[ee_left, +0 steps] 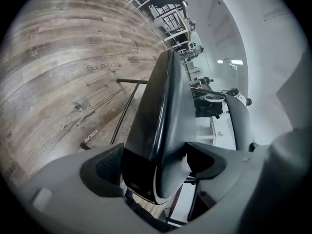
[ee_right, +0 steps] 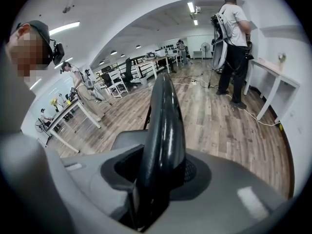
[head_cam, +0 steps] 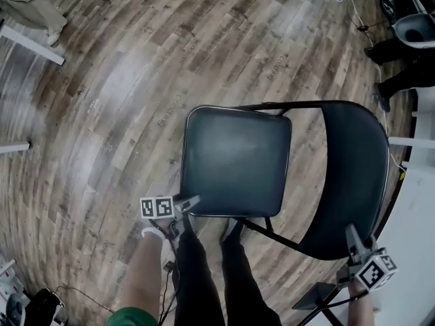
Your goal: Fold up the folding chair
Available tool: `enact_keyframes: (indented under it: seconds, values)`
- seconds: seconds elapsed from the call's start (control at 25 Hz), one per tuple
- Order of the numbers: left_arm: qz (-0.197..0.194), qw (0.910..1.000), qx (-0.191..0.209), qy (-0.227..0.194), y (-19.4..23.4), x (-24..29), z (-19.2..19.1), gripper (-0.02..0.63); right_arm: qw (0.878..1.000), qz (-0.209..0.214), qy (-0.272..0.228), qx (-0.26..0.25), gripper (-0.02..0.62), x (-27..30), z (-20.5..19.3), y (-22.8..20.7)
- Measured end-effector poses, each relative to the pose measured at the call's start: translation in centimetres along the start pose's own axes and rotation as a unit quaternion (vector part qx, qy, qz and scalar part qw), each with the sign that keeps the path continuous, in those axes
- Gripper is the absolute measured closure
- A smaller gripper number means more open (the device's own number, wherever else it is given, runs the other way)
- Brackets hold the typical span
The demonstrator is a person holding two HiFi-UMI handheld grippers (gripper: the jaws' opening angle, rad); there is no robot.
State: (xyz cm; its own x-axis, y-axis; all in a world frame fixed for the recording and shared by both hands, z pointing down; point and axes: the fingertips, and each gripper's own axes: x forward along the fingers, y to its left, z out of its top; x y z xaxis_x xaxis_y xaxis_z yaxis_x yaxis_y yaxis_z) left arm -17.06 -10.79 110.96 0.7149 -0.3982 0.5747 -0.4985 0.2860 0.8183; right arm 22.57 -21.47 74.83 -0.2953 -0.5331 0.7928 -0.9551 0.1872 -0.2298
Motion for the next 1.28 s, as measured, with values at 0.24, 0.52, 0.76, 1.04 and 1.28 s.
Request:
enact_keyframes:
  seconds: [0.24, 0.52, 0.76, 1.04, 1.28]
  values:
    - [0.015, 0.9996, -0.001, -0.024, -0.9, -0.2, -0.2, 0.189, 1.000, 0.010, 0.003, 0.017, 0.449, -0.4, 0.6, -0.4]
    - [0.020, 0.9992, 0.034, -0.007, -4.6, -0.6, -1.4, 0.187, 1.000, 0.014, -0.001, 0.011, 0.465, -2.3, 1.8, 0.7]
    - [0.014, 0.9987, 0.049, -0.006, -9.3, -1.8, -2.2, 0.187, 0.998, 0.046, -0.023, 0.027, 0.515, -4.4, 3.5, 3.3]
    - [0.020, 0.9974, 0.070, 0.005, -15.7, -2.3, -4.6, 0.187, 0.998, 0.033, -0.038, 0.040, 0.526, -7.2, 4.7, 2.3]
    - [0.008, 0.9973, 0.068, -0.028, -22.2, -2.8, -5.4, 0.187, 0.998, 0.019, -0.051, 0.032, 0.526, -9.5, 6.3, 1.9]
